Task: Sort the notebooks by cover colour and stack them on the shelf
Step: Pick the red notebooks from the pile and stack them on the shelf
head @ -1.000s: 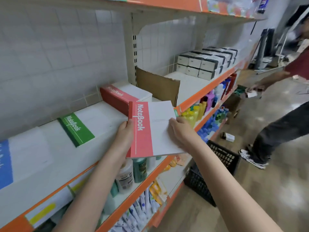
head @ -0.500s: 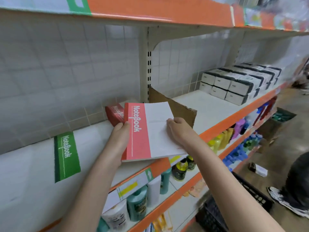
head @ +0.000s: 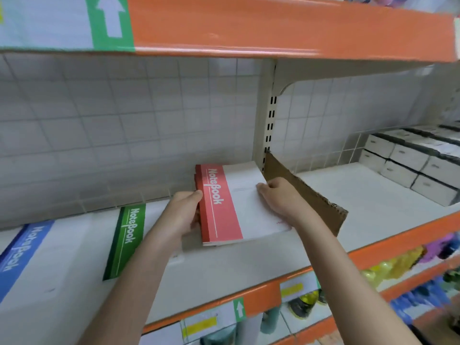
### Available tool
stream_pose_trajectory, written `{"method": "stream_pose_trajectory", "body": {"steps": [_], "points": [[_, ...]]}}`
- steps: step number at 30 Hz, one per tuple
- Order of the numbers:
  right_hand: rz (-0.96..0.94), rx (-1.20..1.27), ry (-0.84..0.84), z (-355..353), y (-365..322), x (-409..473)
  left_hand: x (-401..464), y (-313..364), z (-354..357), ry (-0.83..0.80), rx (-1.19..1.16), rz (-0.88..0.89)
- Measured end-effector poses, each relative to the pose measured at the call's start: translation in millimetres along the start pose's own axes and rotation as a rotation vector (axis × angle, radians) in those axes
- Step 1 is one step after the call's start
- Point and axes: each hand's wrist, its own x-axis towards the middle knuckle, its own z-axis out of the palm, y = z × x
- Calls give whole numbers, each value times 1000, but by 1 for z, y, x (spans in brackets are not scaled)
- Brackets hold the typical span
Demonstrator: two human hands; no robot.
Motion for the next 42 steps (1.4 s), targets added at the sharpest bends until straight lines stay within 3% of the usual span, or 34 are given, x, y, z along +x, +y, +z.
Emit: {"method": "stream_pose_trajectory", "body": {"steps": [8,19,31,42], "points": [[-7,-151,-67,9,-9,41,31,5,-2,162,432,126],[-26,-179,-77,17,0,71,64,3,21,299,750,171],[-57,-345,-10,32,15,68,66,-11,25,378,758,205],[-31,-199,-183,37,23,73,63,-19,41,372,626,145]]}}
